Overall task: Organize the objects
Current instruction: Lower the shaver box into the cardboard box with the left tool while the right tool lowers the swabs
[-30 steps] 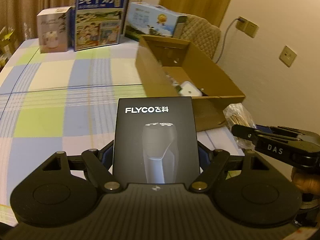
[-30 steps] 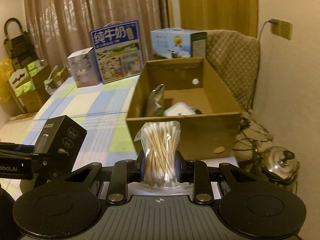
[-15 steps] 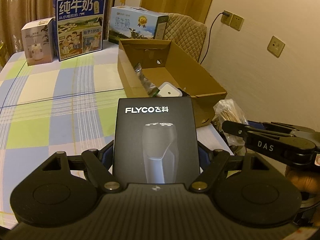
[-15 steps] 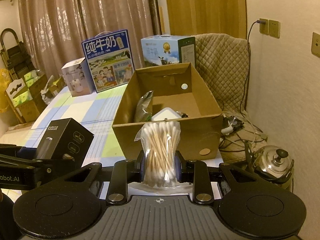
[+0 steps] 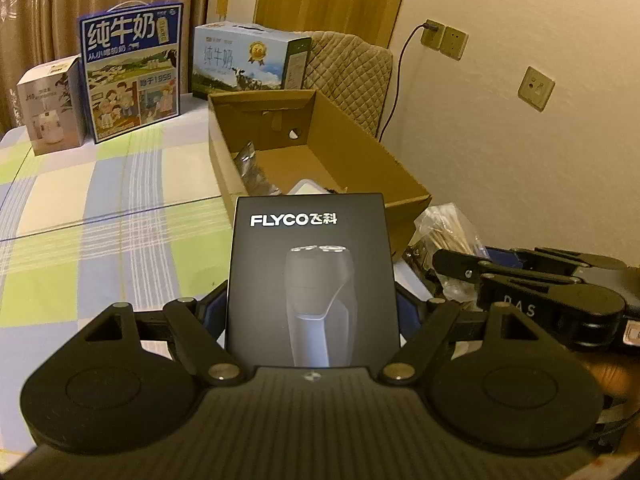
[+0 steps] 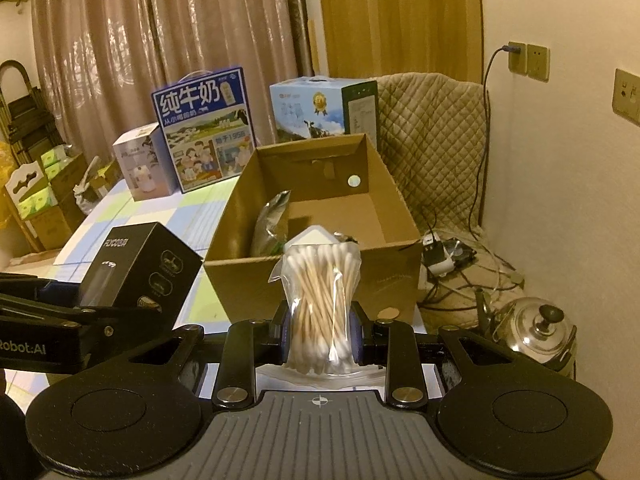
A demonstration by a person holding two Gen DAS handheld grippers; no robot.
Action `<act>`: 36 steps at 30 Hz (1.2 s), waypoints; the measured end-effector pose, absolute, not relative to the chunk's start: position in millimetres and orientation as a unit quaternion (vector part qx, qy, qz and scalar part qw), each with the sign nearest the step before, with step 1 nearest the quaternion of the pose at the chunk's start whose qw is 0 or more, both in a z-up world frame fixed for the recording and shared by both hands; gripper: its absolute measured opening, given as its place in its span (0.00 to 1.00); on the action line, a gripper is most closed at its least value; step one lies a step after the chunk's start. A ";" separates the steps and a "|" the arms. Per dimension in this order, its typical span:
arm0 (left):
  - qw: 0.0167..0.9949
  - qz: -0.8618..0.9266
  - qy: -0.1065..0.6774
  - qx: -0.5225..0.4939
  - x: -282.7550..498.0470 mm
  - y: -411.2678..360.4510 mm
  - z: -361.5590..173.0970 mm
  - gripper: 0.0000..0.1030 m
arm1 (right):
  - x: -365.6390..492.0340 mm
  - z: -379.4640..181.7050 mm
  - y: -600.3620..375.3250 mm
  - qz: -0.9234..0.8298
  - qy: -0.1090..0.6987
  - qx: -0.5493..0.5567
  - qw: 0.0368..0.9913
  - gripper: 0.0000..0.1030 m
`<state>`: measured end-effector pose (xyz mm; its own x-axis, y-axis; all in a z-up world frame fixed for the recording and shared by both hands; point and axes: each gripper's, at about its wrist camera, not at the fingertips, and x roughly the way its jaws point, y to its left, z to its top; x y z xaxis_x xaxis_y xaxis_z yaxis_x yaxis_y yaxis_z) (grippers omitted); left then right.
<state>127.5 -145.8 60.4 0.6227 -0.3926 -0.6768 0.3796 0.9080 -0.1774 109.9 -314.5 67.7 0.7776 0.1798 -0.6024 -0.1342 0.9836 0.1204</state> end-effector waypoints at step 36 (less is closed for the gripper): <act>0.909 -0.217 0.355 0.000 208.2 -165.5 88.5 0.74 | 191.3 104.9 -326.0 0.103 0.306 -0.006 0.947 0.25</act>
<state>208.2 -165.5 88.5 0.6537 -0.3941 -0.6460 0.3935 0.9062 -0.1547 191.3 -326.0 104.9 0.7918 0.1910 -0.5801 -0.1989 0.9787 0.0508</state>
